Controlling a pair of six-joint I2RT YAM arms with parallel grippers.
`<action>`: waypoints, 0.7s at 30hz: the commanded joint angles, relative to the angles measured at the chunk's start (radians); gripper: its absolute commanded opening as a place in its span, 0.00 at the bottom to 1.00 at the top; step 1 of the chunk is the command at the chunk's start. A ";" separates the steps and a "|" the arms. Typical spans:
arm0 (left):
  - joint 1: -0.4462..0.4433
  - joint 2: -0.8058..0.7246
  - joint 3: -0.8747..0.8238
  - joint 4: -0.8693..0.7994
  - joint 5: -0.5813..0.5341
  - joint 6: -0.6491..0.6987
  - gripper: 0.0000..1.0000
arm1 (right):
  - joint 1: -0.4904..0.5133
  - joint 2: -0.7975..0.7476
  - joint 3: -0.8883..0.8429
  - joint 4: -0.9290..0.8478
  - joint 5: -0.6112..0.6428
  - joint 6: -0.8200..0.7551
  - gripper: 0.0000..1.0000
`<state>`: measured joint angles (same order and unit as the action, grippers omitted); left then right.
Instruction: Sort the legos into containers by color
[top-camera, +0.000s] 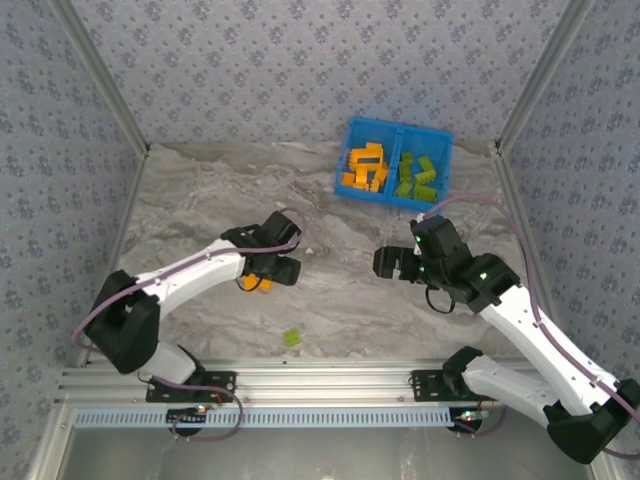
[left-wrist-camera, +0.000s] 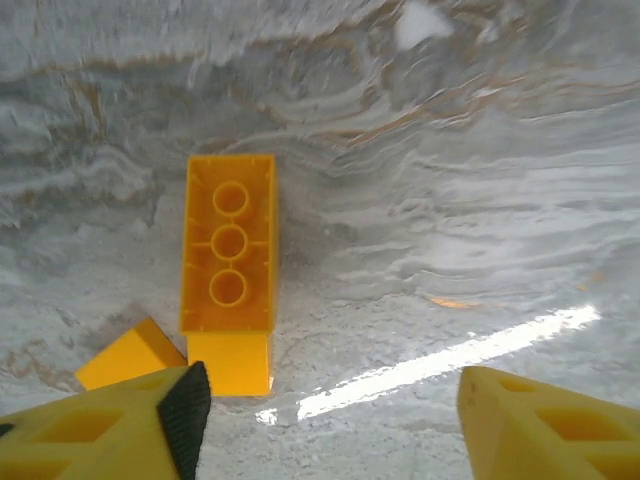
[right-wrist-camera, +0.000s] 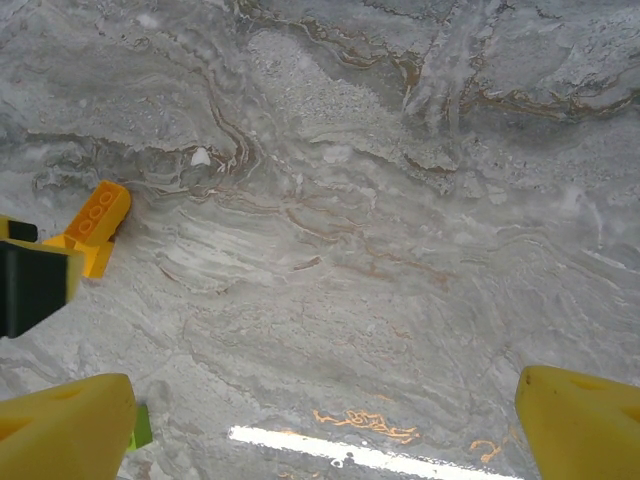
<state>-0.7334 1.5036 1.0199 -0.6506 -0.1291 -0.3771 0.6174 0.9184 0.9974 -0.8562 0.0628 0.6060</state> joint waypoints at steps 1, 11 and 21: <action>0.007 0.041 0.010 0.042 -0.059 -0.016 0.76 | 0.008 -0.029 -0.011 -0.028 0.004 -0.001 1.00; 0.072 0.162 0.010 0.093 -0.103 0.030 0.78 | 0.010 -0.082 -0.029 -0.058 0.025 0.015 1.00; 0.094 0.212 0.003 0.161 -0.024 0.017 0.41 | 0.011 -0.087 -0.028 -0.066 0.030 0.016 1.00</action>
<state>-0.6395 1.7035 1.0199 -0.5121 -0.1772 -0.3527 0.6209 0.8421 0.9768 -0.8951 0.0734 0.6067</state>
